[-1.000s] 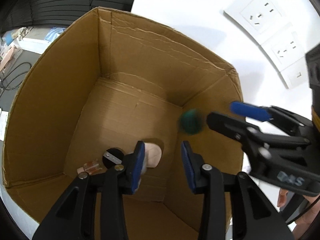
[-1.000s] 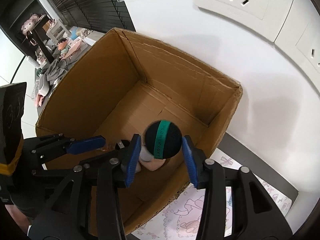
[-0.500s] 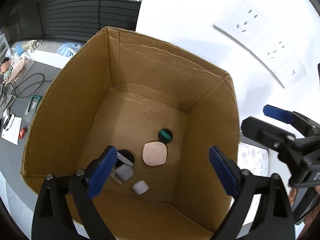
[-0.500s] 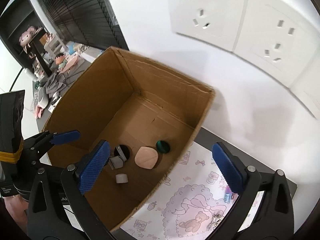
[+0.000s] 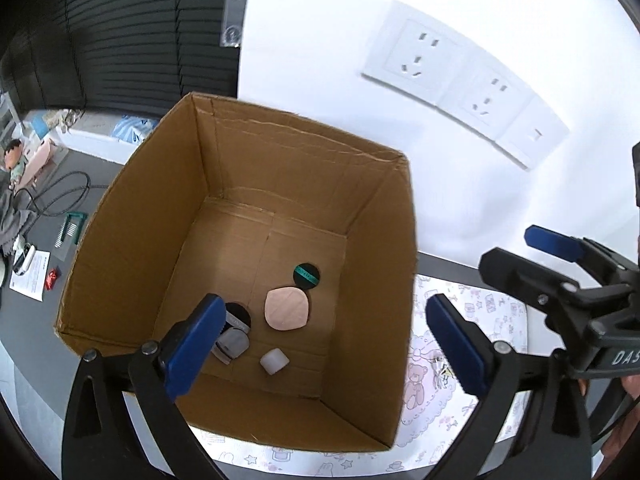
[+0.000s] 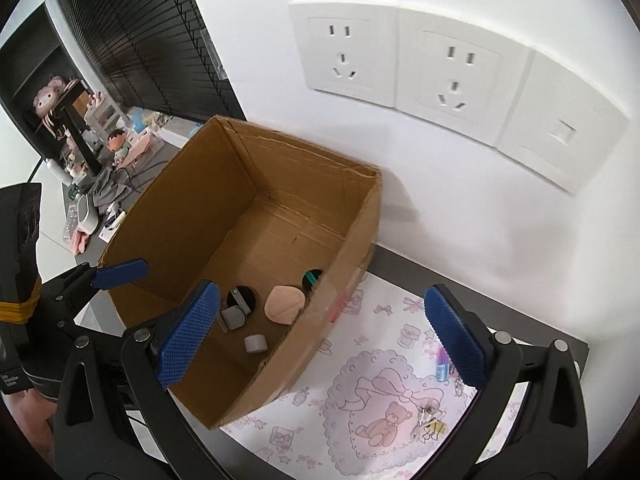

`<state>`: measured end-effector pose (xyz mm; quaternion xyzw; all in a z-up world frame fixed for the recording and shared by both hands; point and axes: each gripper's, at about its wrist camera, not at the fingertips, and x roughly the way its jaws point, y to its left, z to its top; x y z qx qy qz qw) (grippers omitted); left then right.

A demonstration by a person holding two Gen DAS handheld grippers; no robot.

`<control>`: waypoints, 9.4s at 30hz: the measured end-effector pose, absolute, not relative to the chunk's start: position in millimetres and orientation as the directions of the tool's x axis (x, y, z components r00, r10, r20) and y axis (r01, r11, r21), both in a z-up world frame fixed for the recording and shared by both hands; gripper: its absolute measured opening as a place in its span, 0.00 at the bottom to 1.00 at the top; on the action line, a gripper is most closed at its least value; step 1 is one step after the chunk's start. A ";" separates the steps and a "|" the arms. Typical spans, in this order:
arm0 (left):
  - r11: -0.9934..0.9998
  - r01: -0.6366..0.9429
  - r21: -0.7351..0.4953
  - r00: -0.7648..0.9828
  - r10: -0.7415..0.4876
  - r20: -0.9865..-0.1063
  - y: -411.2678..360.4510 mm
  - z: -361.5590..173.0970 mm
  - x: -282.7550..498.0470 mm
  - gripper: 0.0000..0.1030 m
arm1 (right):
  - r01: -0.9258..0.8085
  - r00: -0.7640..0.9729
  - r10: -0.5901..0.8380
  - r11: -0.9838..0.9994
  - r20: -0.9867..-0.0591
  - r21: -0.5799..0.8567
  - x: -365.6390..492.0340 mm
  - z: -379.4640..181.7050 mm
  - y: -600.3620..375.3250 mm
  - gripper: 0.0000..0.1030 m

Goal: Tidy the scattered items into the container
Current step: 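Withdraw both tools from the box toward the remaining items on the mat, then grasp the white cable with the left tool while the right tool grasps the yellow binder clip, then lift and carry the white cable and yellow clip over the box with both tools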

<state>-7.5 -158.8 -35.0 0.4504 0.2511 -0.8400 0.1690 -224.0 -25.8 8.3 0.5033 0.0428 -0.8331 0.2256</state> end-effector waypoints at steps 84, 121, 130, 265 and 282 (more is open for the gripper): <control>-0.926 0.278 -0.256 -0.158 0.219 -0.963 110.3 -283.9 -71.7 0.58 | 0.018 -0.049 -0.352 -0.936 -0.935 0.352 -135.7 -213.2 238.4 0.40; -0.880 0.328 -0.343 -0.089 0.333 -0.939 109.2 -313.7 -90.8 0.03 | -0.113 0.053 -0.531 -0.845 -0.846 0.523 -156.9 -277.3 219.8 0.12; -0.887 0.312 -0.341 -0.113 0.322 -0.940 111.2 -298.8 -87.7 0.03 | -0.038 0.037 -0.450 -0.893 -0.892 0.449 -154.9 -258.9 215.3 0.02; -0.881 0.432 -0.190 -0.533 -0.080 -0.842 -9.8 -35.3 3.2 0.03 | 0.347 -0.458 -0.234 -0.935 -0.858 0.070 -135.5 8.6 55.8 0.01; -0.834 0.520 -0.186 -0.545 -0.157 -0.823 -68.7 -12.8 35.7 0.03 | 0.468 -0.464 -0.302 -0.882 -0.833 0.059 -144.1 34.0 -10.9 0.01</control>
